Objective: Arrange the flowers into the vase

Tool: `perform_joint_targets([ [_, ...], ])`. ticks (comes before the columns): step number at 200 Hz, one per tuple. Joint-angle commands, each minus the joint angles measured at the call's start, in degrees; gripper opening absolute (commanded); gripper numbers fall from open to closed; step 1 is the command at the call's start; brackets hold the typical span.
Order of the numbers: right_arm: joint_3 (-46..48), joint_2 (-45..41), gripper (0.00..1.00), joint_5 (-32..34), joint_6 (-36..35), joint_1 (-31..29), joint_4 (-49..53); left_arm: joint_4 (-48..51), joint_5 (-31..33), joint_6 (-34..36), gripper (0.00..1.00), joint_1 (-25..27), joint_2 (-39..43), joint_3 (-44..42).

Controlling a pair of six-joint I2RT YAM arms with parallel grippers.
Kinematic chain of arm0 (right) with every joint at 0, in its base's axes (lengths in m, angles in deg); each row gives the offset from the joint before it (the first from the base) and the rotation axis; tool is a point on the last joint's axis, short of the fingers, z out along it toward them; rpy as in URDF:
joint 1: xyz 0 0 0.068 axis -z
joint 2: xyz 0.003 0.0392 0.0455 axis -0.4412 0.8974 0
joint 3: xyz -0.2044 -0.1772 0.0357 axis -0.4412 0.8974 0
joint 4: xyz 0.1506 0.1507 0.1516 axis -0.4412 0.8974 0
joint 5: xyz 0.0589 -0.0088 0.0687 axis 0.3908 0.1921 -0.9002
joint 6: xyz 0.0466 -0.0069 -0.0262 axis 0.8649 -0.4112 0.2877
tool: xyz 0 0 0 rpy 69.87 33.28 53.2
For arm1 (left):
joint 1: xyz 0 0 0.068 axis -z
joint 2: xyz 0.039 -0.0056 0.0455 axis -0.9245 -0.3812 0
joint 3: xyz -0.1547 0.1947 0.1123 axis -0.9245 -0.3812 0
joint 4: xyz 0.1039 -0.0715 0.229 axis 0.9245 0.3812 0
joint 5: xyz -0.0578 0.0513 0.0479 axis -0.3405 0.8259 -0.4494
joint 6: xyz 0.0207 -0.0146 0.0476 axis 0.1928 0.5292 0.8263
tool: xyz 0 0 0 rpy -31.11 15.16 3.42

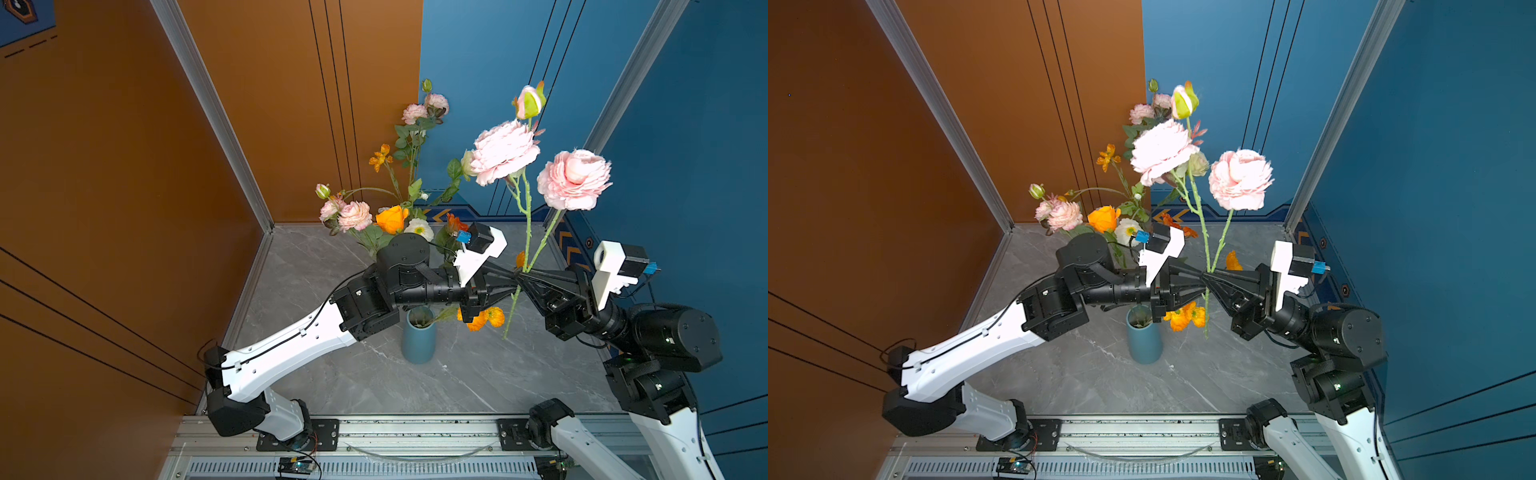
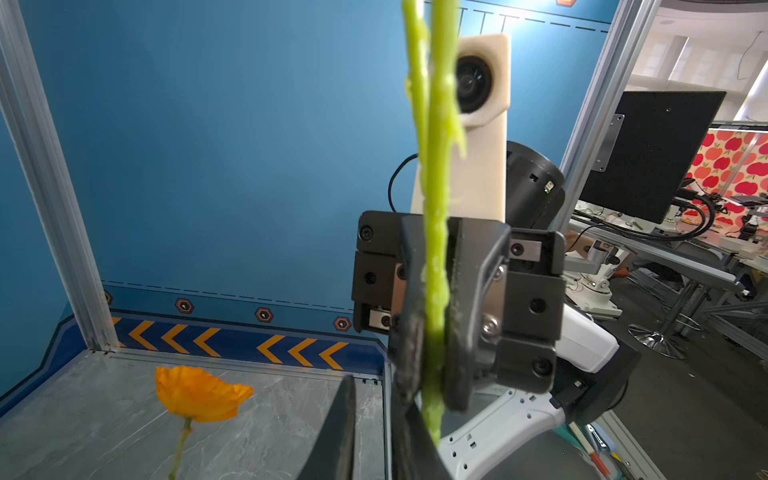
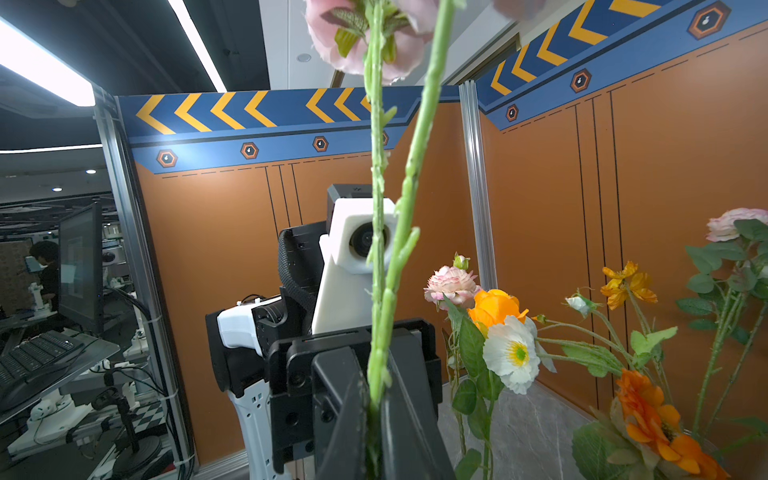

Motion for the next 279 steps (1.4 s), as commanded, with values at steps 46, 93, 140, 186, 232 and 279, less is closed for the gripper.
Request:
perform_joint_targets([
  [46, -6.02, 0.93, 0.00, 5.39, -14.09, -2.10, 15.29, 2.03, -0.99, 1.04, 0.19, -0.90, 4.95, -2.41],
  [93, -4.27, 1.11, 0.00, 5.70, -12.65, -2.35, 12.20, -0.97, -4.97, -0.18, 0.20, -1.56, 6.08, -4.19],
  [140, -4.31, 1.94, 0.00, 5.56, -11.96, -3.07, 10.43, -0.98, -5.19, -0.16, 0.20, -1.52, 4.67, -4.07],
  [186, -4.06, 1.47, 0.00, 5.97, -11.96, -3.58, 10.16, -0.44, -3.92, 1.30, 0.21, -1.57, 3.91, -4.33],
  [232, -3.53, 1.47, 0.00, 6.00, -11.70, -4.15, 9.48, -0.20, -3.47, 1.97, 0.22, -1.63, 3.06, -3.83],
  [279, -4.17, 1.56, 0.00, 6.22, -12.42, -4.60, 10.44, 0.89, -1.46, 4.03, 0.26, -1.72, 3.78, -4.58],
])
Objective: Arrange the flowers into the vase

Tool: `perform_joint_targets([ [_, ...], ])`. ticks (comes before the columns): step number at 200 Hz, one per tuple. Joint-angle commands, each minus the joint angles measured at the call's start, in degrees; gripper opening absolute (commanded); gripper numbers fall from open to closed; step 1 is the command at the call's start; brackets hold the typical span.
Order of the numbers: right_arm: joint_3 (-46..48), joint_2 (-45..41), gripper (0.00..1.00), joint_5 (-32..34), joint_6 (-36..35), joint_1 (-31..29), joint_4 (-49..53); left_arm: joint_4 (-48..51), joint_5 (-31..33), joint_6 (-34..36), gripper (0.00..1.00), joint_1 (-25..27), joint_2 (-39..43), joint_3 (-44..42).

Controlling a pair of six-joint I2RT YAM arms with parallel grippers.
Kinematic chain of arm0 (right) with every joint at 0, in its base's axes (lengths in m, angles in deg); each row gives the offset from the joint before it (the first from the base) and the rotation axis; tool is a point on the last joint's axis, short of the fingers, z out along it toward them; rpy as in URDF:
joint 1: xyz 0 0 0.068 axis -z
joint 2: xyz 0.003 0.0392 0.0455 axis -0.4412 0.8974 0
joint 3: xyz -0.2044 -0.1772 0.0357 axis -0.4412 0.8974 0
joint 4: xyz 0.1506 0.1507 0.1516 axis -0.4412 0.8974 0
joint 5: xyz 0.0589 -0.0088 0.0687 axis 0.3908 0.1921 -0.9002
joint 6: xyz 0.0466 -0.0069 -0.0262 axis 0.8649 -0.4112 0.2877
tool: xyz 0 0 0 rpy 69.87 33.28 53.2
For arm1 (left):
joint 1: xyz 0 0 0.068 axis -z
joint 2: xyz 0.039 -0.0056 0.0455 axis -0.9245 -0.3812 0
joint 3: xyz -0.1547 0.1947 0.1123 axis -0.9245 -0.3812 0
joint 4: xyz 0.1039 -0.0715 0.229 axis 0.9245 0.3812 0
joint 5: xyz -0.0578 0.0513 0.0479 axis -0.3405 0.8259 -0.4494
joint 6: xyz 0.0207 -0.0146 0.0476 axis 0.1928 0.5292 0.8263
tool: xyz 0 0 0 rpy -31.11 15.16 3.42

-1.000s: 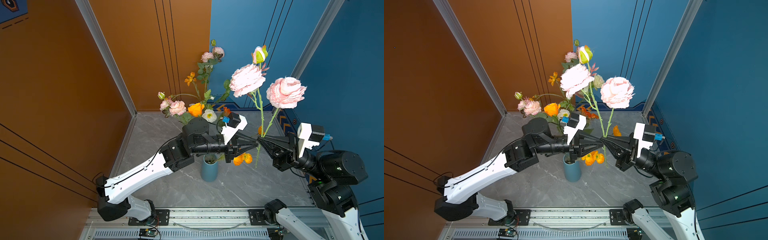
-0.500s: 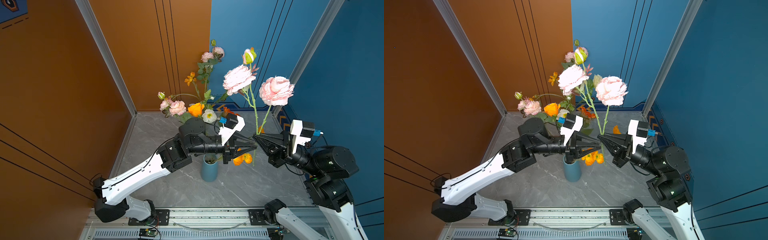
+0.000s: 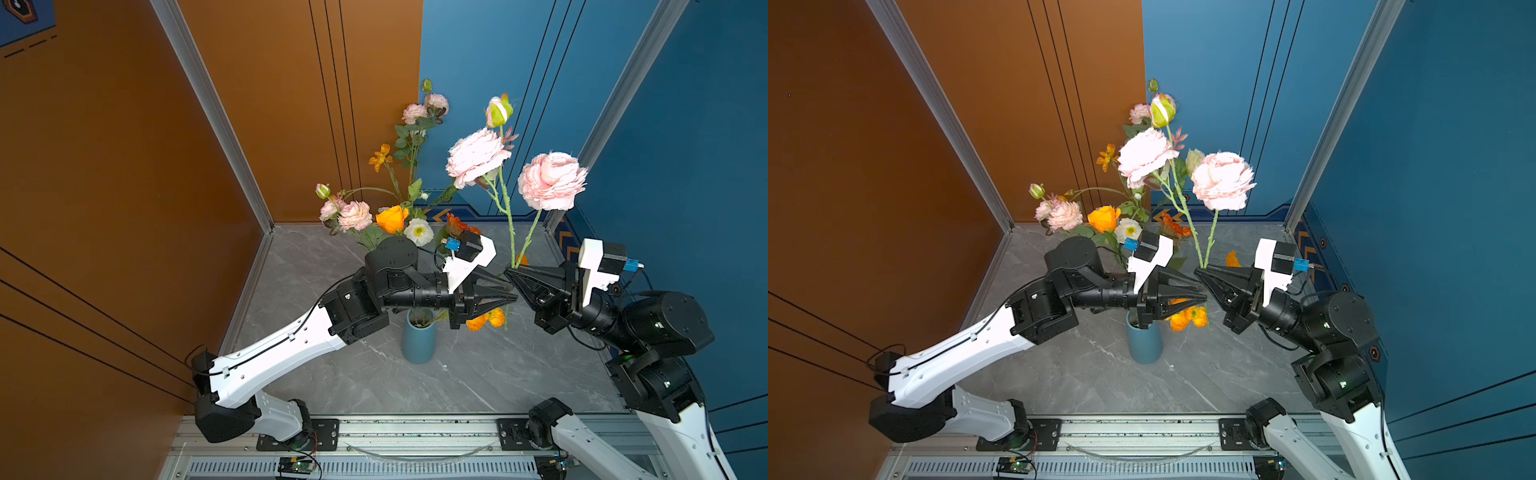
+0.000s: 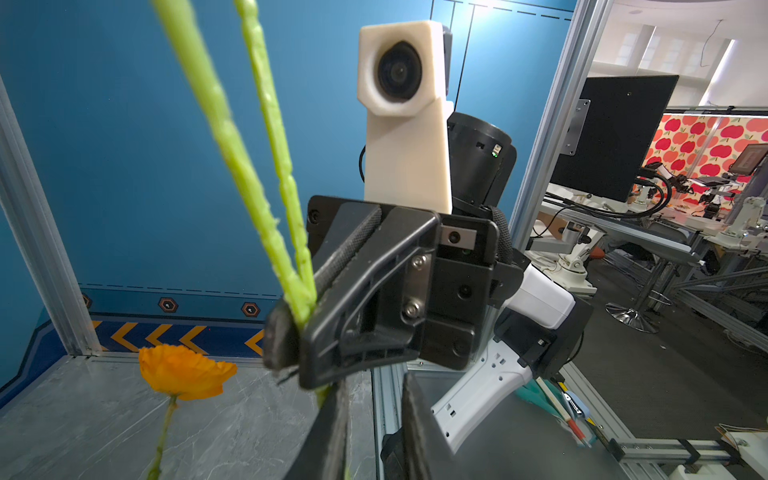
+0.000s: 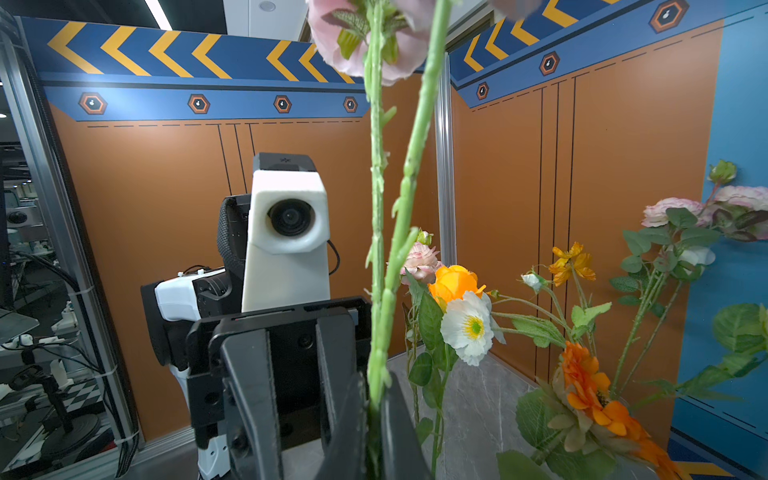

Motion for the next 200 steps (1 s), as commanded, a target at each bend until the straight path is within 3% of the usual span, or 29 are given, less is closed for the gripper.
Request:
perform_joint_targets([
  [1, -0.43, -0.32, 0.00, -0.47, -0.46, -0.65, -1.50, 0.48, 2.27, 1.92, 0.26, -0.30, 0.11, -0.48],
  [200, -1.20, -0.93, 0.00, -0.09, -2.29, -0.84, 1.12, 1.01, 5.34, 4.47, 0.26, -1.54, 1.59, -1.06],
])
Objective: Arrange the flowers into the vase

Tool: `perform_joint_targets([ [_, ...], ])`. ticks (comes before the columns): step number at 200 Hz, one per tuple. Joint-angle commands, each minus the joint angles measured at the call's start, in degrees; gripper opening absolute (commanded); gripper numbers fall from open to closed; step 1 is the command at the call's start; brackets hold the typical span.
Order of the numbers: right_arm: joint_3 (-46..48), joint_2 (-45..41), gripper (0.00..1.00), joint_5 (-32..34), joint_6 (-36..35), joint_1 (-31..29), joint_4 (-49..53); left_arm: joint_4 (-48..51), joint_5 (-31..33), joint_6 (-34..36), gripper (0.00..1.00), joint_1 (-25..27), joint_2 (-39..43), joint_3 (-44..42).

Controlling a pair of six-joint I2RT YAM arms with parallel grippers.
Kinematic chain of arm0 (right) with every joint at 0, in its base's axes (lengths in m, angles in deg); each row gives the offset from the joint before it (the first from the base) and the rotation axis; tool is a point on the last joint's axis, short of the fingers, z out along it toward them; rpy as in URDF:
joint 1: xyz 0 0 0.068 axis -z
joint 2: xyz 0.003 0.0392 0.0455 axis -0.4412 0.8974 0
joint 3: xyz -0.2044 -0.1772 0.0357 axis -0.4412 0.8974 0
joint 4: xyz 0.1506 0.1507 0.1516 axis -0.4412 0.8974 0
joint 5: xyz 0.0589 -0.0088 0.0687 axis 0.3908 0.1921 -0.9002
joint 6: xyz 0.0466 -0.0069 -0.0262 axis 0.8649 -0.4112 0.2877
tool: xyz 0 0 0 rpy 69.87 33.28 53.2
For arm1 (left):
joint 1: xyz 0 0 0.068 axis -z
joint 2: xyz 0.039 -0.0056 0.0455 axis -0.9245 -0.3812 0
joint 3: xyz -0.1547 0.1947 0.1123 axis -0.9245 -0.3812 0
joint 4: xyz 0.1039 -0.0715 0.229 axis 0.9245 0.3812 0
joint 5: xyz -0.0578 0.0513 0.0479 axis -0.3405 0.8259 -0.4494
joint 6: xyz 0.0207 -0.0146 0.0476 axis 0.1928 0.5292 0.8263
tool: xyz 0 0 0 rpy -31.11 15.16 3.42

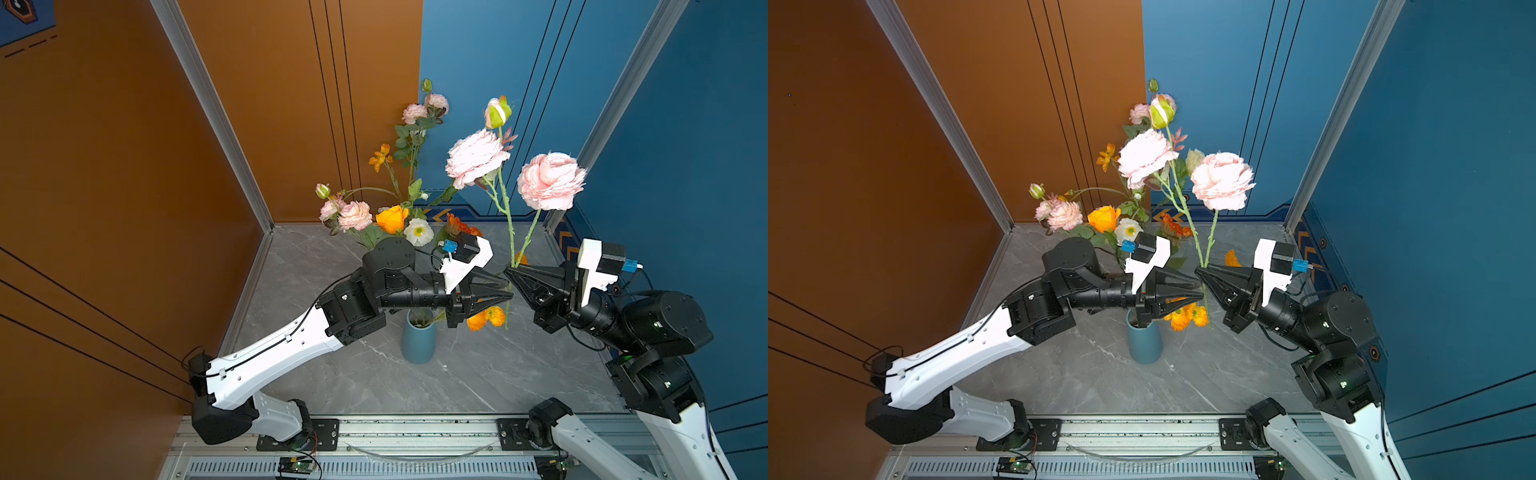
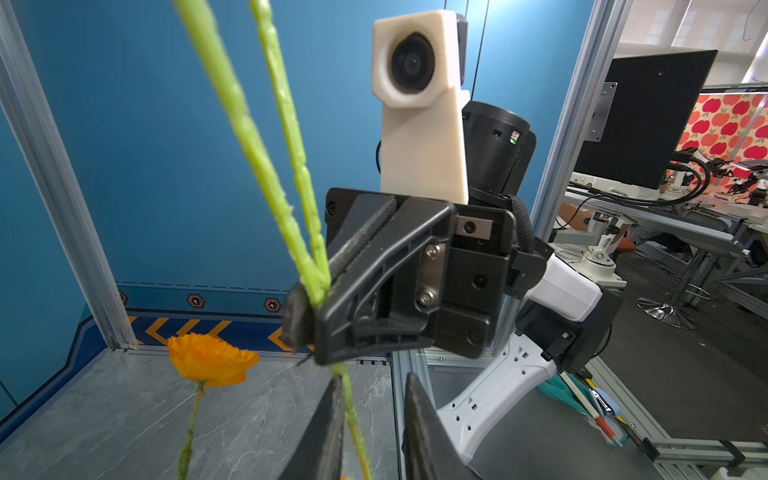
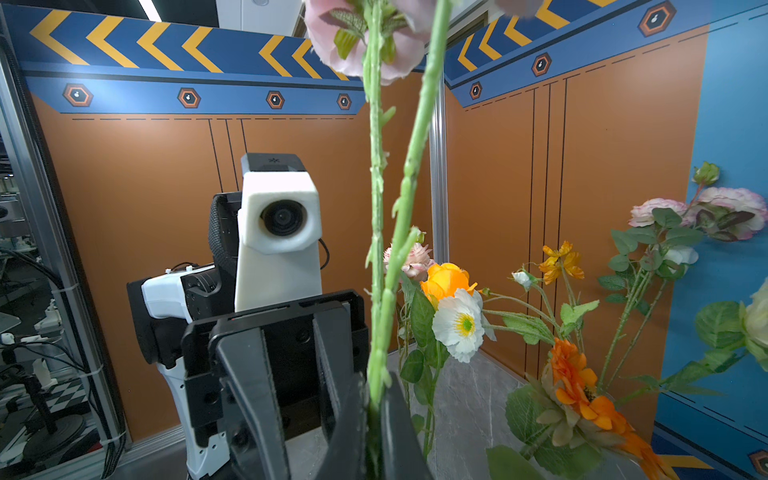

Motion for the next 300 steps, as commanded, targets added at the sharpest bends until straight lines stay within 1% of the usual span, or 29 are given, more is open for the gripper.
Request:
perform_joint_targets([
  [1, -1.24, -0.82, 0.00, -1.18, -0.61, -0.71, 0.19, 0.17, 2.56, 1.68, 0.26, -1.01, 0.73, -0.14],
  [19, -1.03, -0.85, 0.00, -1.20, -0.61, -0.71, -0.11, -0.17, 2.51, 1.37, 0.27, -1.26, 0.90, -0.32],
  [62, -0.68, -0.48, 0.00, -1.18, -0.52, -0.80, -0.86, -0.97, -1.11, 0.03, 0.26, -1.20, -0.69, 0.55],
  [90, -0.59, -0.31, 0.00, -1.19, -0.39, -0.89, -1.44, -1.77, -1.95, -0.32, 0.26, -0.99, -1.22, 0.65],
  [146, 0.25, 0.15, 0.00, -1.20, 0.36, -1.68, -3.39, -3.67, -1.76, -0.68, 0.25, -0.70, -2.50, 1.22],
  [202, 1.78, -0.39, 0.00, -0.63, 0.00, -1.94, -3.67, -6.73, -0.60, -1.11, 0.22, -0.55, -1.71, 0.79],
  [224, 1.77, -0.37, 0.00, -0.53, -0.08, -1.94, -3.75, -7.00, -0.57, -1.17, 0.16, -0.54, -1.47, 0.48],
  [239, 1.71, -0.48, 0.00, -0.40, -0.06, -2.03, -3.98, -6.97, -0.60, -1.22, 0.13, -0.52, -1.49, 0.21],
  [280, 0.99, -0.47, 0.00, -0.06, -1.08, -2.03, -2.25, -7.83, -0.40, -0.64, 0.00, -0.43, -1.21, -0.82],
  [300, 0.97, -0.91, 0.00, 1.02, -1.97, -2.03, -1.45, -8.58, -0.12, -0.31, 0.00, -0.43, -1.15, -1.01],
])
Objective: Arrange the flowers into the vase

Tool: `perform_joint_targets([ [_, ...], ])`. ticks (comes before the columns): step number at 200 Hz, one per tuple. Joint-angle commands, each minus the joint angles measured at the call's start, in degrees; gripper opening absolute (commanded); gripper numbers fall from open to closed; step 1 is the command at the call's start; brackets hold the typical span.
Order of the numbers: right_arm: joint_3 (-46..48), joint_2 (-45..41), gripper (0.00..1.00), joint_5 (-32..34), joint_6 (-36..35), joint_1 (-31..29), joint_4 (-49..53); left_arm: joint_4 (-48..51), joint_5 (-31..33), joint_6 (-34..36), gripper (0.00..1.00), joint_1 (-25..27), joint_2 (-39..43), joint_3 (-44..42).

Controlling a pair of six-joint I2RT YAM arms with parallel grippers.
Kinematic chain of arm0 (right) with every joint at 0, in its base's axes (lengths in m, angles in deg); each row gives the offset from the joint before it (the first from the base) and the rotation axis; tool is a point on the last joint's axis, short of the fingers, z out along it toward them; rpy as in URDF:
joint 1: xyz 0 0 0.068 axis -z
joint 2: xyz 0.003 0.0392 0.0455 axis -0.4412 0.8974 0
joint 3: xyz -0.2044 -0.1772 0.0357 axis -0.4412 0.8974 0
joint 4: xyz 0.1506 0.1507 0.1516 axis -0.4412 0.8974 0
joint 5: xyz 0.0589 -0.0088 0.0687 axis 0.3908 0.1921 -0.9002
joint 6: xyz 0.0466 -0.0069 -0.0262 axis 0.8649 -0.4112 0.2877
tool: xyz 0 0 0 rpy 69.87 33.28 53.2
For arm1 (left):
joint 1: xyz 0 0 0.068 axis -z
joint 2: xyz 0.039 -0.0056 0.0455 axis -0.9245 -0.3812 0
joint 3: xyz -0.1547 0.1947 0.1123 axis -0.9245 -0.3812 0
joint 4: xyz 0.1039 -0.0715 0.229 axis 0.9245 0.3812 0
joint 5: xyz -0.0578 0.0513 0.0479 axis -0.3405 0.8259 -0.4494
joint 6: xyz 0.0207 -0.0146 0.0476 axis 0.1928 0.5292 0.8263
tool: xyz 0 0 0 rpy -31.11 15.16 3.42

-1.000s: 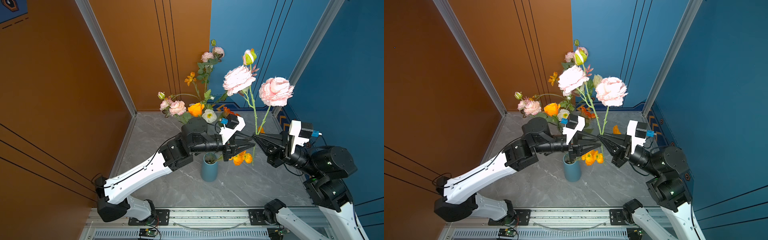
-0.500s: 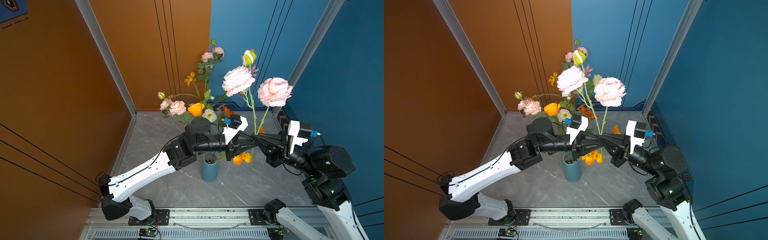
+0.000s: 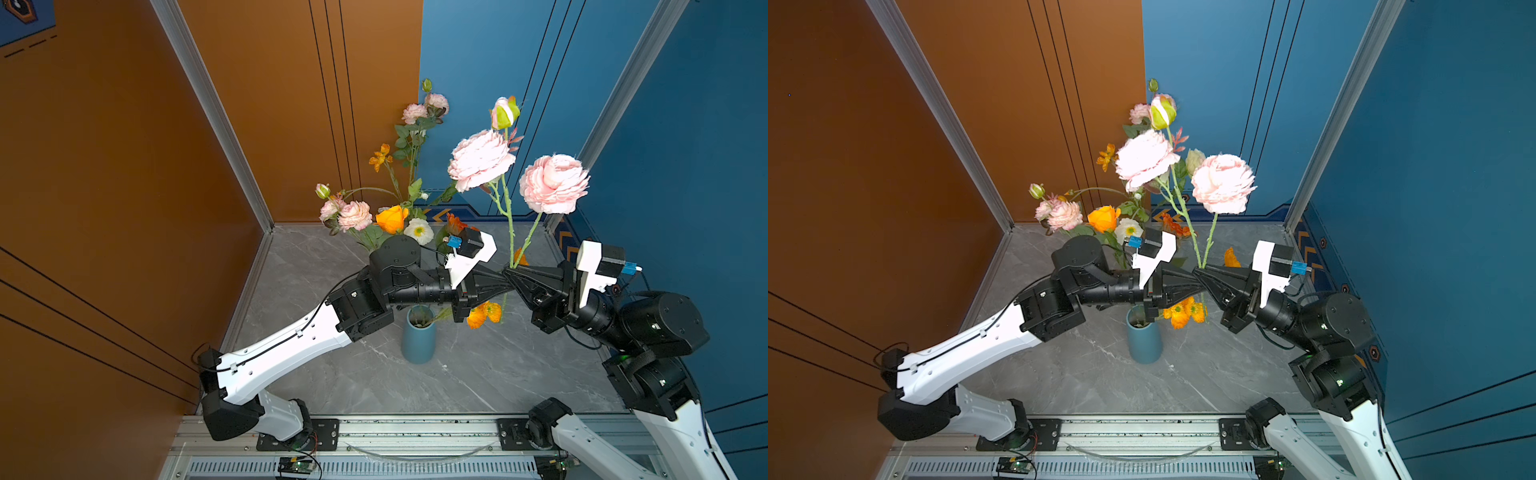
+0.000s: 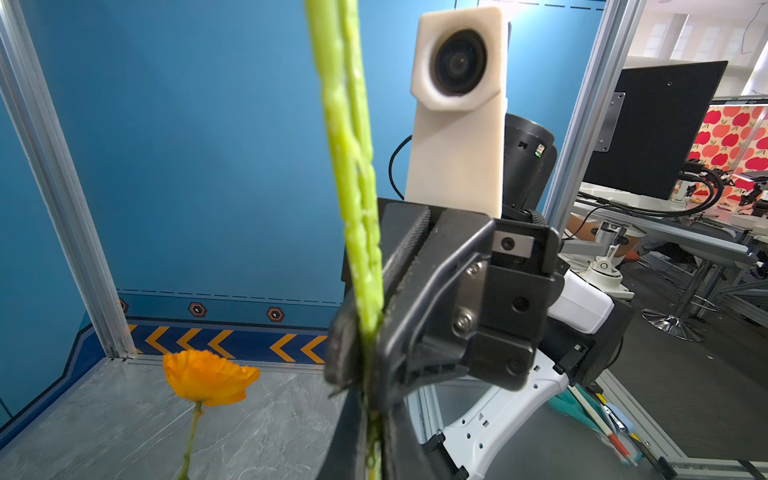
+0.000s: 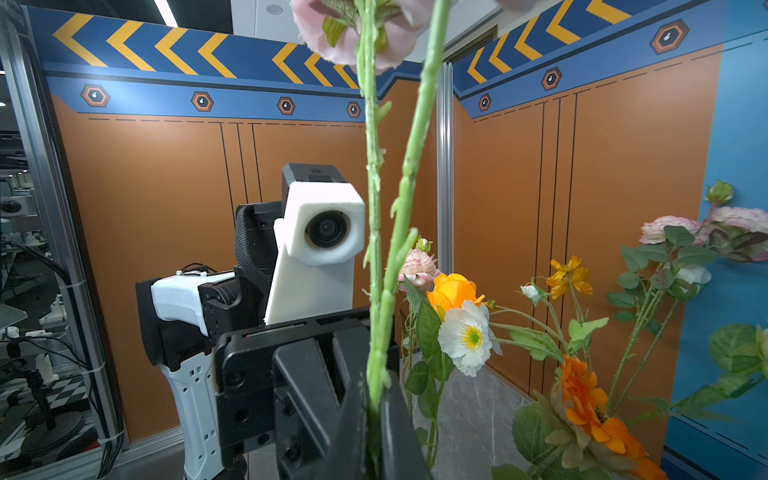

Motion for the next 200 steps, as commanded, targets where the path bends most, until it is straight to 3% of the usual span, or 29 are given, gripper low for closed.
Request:
perform_joint_targets([
  [1, -0.31, -0.98, 0.01, 0.71, -1.23, -0.61, 1.64, -4.34, 0.74, 0.89, 0.00, 0.12, 1.02, -0.75],
  [17, -0.10, -1.40, 0.21, 2.37, -1.80, -0.61, 2.27, -5.93, 1.92, 1.15, 0.00, 0.20, 1.50, -1.56],
  [39, -0.37, -2.26, 0.64, 4.30, -3.21, -0.61, 5.26, -9.64, 4.83, 2.03, 0.00, 0.25, 2.08, -2.97],
  [81, 0.95, -5.41, 0.99, 6.82, -4.94, -0.61, 8.89, -14.42, 7.28, 2.87, 0.00, -1.24, -0.75, 1.92],
  [112, 1.04, -6.53, 1.00, 9.20, -6.37, -0.53, 12.05, -16.34, 9.95, 5.77, 0.00, -1.82, -1.63, 5.67],
  [156, 1.59, -6.98, 1.00, 10.99, -7.36, -0.53, 13.51, -18.67, 12.83, 8.11, 0.00, -4.98, 3.26, 3.02],
  [200, -0.14, -7.38, 1.00, 14.88, -7.92, -0.52, 17.49, -5.48, 20.41, 13.95, 0.00, -7.27, 16.27, -7.04],
])
